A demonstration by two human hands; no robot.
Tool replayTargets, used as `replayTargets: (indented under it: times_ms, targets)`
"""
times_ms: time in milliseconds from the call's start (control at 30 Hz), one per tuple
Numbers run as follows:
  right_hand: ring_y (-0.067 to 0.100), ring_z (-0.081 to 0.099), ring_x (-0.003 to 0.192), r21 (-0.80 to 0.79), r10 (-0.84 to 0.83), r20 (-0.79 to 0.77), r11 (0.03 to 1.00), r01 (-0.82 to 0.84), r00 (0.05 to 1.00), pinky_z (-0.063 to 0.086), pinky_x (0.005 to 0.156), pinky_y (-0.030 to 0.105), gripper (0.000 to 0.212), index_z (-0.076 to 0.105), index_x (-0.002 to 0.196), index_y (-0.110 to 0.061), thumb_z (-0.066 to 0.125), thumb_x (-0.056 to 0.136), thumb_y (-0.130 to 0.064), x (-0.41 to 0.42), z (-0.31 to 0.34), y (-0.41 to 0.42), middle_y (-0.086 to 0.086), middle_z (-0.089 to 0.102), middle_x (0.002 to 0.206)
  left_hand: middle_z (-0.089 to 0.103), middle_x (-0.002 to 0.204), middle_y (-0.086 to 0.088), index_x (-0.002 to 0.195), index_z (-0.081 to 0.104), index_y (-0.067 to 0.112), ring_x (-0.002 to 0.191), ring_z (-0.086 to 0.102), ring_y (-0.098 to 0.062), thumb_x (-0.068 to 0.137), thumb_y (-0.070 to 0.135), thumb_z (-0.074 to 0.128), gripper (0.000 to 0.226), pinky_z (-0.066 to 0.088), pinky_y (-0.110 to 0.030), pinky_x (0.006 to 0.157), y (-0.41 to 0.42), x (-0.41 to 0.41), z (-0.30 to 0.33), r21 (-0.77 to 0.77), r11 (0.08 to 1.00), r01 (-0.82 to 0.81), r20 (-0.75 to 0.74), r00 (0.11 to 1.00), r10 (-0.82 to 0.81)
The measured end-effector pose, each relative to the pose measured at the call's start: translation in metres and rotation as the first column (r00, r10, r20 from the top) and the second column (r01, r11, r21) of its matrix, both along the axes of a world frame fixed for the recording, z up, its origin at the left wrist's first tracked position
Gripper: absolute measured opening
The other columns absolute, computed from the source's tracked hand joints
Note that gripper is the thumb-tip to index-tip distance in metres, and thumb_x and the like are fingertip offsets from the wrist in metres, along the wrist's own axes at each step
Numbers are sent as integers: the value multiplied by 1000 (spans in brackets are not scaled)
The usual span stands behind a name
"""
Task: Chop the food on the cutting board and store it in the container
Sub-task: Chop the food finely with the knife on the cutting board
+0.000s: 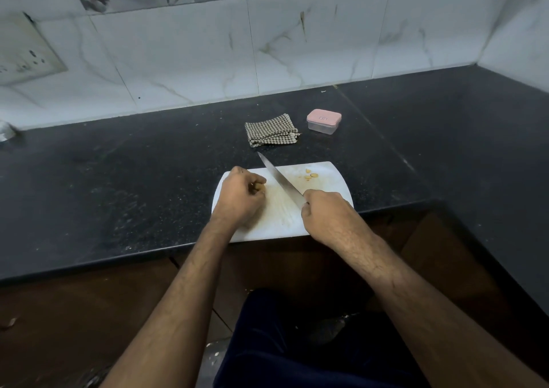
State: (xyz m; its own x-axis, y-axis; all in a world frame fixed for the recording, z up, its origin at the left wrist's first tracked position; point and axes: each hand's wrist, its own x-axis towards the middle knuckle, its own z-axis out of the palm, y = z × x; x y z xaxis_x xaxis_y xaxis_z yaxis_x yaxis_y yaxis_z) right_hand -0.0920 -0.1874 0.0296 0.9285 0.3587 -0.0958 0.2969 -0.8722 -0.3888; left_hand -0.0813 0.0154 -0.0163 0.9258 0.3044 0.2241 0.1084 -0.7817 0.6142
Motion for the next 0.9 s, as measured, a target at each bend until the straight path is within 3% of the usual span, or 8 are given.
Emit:
replayTargets:
  times_ms: [67,200,467,667,767,900]
  targets:
    - [20,57,81,8,-2,5,1000,2,1000,39,58,29,14,51,93,-17,41,102,-22,-2,2,-1,2,55,86,57,102,10,116,76,15,90,58,-7,92,5,67,28,46,-19,85,-4,0,-3,32,998,45,-43,998,-44]
    - [19,58,83,20,7,3,1000,-7,1000,41,61,29,15,52,95,-18,41,103,-23,-4,5,-1,0,55,85,60,106,9,121,73,21,89,57,-6,92,7,70,32,50,-25,90,-6,0,-13,-6,999,32,-20,999,-32]
    - [18,59,83,29,3,9,1000,-3,1000,46,63,30,15,54,97,-18,41,102,-24,-2,4,-3,0,58,88,61,103,8,96,70,26,83,61,-9,89,16,74,13,47,-20,75,-10,0,-17,-143,989,-42,0,999,42]
    - [16,59,81,33,-4,9,999,3,1000,51,64,32,17,56,100,-19,41,102,-25,1,3,-5,-1,58,86,68,85,12,98,72,27,75,60,-5,95,20,67,9,42,-14,66,-10,-2,-15,-181,983,-24,26,999,29]
    - [16,58,80,35,-7,7,999,7,1000,45,60,30,16,55,97,-20,40,103,-25,2,3,-7,-1,58,86,62,89,8,118,73,21,79,57,-9,99,28,60,24,43,-24,71,-10,1,-15,-16,1000,-5,57,998,6]
    - [15,57,77,37,-10,15,999,9,1000,43,58,29,16,54,96,-19,41,103,-24,2,2,-7,-1,56,83,59,104,-2,136,66,22,102,53,-21,103,34,54,37,52,-42,85,-8,5,-20,332,939,94,-58,995,-79]
